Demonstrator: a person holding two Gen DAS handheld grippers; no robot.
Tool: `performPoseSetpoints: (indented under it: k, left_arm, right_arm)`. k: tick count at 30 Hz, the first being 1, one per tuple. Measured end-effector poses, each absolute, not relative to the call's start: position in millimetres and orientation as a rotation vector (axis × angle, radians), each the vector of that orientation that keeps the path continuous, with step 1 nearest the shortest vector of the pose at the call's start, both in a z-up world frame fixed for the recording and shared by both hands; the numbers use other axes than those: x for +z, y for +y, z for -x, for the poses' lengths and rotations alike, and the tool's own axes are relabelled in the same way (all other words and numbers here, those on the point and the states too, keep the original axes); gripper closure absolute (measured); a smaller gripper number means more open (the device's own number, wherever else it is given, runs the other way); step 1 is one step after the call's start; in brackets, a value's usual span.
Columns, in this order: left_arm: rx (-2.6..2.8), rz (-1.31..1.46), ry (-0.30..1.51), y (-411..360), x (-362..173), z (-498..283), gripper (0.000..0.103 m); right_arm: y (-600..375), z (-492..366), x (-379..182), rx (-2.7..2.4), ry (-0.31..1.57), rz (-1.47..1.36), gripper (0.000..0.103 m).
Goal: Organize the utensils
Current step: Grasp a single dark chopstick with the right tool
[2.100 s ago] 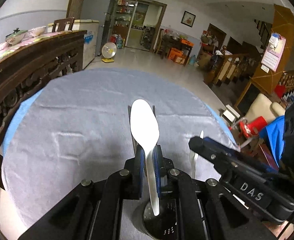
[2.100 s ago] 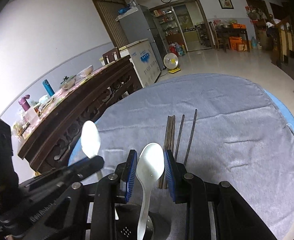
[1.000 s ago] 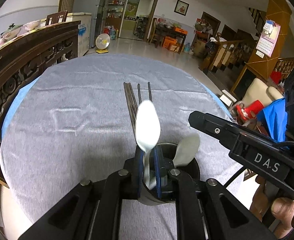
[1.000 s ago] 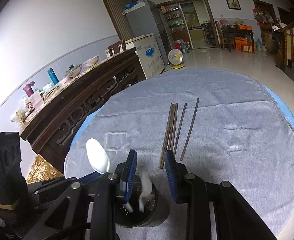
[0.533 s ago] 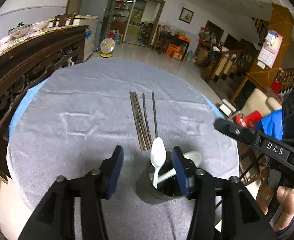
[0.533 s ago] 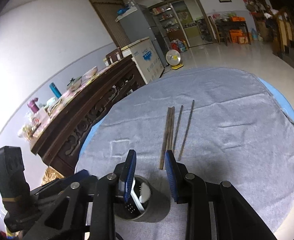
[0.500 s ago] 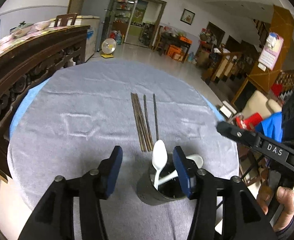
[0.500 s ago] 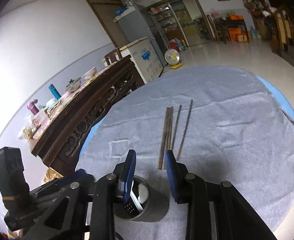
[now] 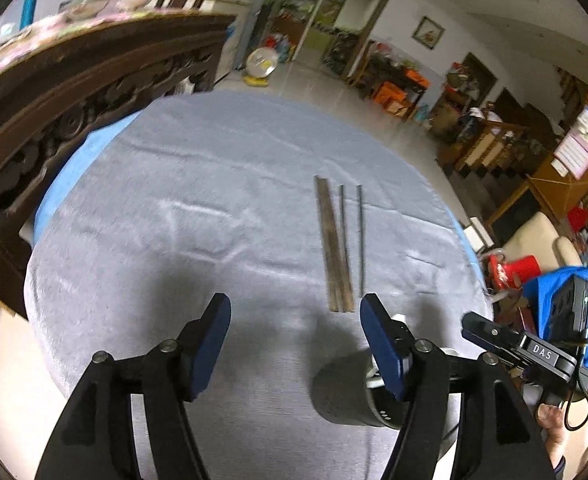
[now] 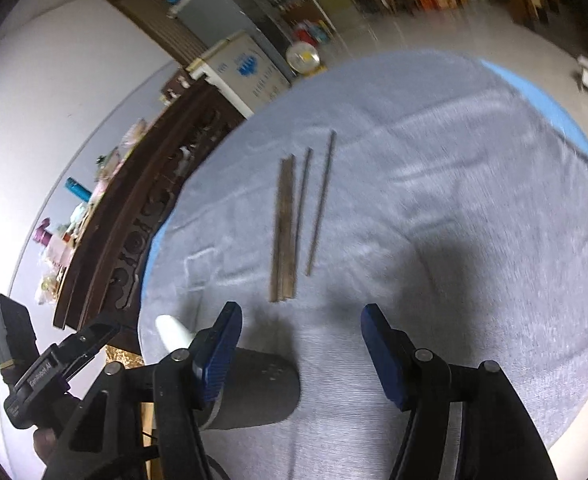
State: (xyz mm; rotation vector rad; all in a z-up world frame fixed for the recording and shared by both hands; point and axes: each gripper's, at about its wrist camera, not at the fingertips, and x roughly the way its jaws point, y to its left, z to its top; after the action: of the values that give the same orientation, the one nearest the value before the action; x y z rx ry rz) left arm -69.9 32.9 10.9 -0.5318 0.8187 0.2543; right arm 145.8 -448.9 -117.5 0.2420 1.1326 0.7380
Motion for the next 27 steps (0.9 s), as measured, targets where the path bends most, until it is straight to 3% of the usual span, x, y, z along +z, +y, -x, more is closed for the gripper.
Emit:
performPoseSetpoints:
  k: [17, 25, 27]
  left_arm:
    - [0.304, 0.592, 1.047, 76, -56, 14, 0.035]
    - [0.316, 0.595, 1.085, 92, -72, -6, 0.035]
    - [0.313, 0.592, 1.094, 95, -75, -10, 0.035]
  right_arm:
    - [-392, -249, -163, 0.682, 1.355, -0.099, 0.037]
    - [-328, -305, -182, 0.651, 1.411, -0.004, 0.048]
    - [-315, -318, -185, 0.634, 1.42, 0.018, 0.054]
